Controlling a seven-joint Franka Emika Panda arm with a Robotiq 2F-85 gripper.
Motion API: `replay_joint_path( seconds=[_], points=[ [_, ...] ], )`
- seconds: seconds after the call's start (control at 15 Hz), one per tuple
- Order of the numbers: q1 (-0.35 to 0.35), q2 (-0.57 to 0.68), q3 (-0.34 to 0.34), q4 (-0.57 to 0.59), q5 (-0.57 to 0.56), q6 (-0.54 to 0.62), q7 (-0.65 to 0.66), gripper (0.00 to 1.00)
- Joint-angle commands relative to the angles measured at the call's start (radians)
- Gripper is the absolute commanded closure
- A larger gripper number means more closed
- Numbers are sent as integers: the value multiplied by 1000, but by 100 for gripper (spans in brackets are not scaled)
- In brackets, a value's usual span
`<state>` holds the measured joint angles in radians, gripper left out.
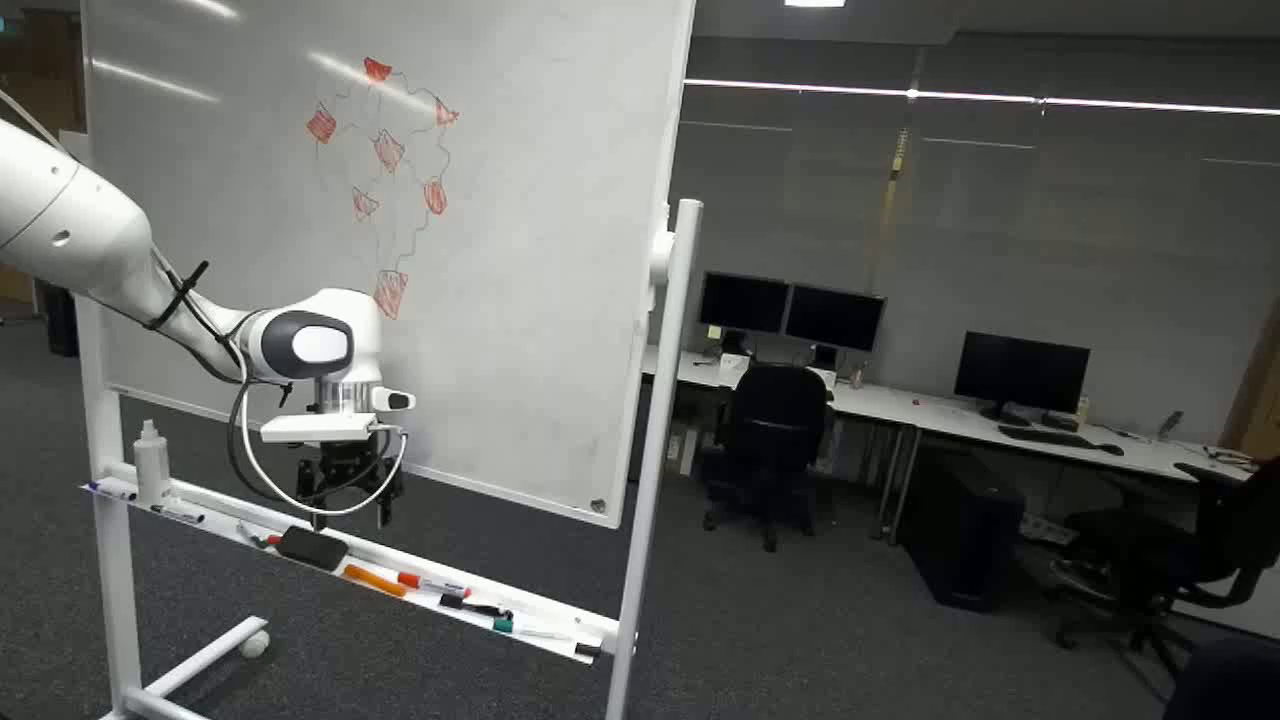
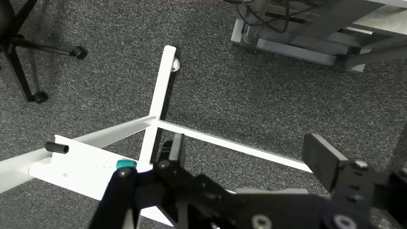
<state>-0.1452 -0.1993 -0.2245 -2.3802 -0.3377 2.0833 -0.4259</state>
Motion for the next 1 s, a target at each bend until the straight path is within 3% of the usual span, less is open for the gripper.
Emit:
replay_joint_path(
  seconds=[0.0, 0.4, 0.93],
  points=[
    [-7, 1, 8, 2, 2, -3, -1, 0],
    [4, -3, 33, -32, -18, 30, 48, 0],
    [62, -29, 118, -220, 44, 183, 208, 0]
  ],
)
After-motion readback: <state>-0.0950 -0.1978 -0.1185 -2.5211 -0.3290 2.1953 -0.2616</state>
